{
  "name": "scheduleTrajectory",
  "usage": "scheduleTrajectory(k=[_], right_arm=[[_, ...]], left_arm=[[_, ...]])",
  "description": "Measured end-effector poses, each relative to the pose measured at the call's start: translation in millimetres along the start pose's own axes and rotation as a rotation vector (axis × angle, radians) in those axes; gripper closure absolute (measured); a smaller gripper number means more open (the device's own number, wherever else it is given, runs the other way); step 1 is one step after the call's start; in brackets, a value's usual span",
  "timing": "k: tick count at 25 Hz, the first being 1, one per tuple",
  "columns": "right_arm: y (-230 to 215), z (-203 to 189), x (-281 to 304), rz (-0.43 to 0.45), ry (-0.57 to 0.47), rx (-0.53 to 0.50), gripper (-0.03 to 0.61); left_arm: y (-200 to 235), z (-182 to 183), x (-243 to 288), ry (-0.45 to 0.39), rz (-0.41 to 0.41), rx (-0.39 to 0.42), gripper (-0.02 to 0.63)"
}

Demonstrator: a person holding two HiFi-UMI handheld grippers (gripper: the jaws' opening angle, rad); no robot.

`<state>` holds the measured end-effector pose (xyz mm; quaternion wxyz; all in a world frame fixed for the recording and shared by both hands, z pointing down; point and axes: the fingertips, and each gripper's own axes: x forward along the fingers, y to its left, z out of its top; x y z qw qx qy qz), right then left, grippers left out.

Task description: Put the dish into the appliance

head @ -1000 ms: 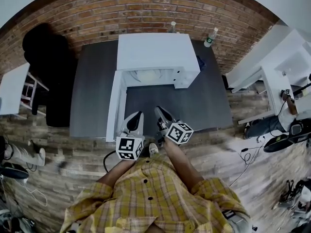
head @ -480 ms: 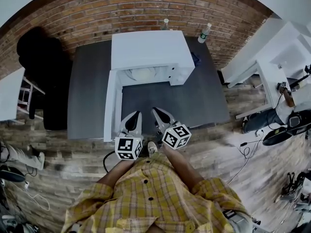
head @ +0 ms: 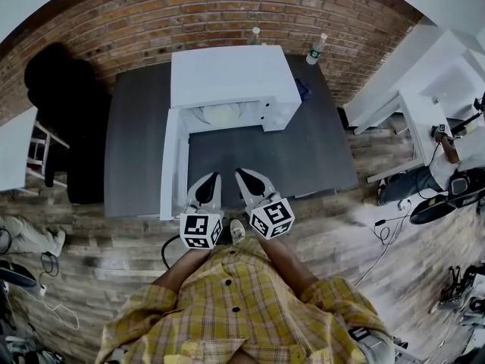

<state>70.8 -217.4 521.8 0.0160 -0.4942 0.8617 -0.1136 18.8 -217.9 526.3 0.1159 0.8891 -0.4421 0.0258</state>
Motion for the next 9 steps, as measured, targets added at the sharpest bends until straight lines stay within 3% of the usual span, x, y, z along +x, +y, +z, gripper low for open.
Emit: scheduleTrajectory(k=[9], right_arm=[[-6.4,1.6,-1.8,-0.024,0.000,-0.052,0.577]], left_arm=[[1.1,1.5,3.6,-0.004,0.014,0.020,0.615]])
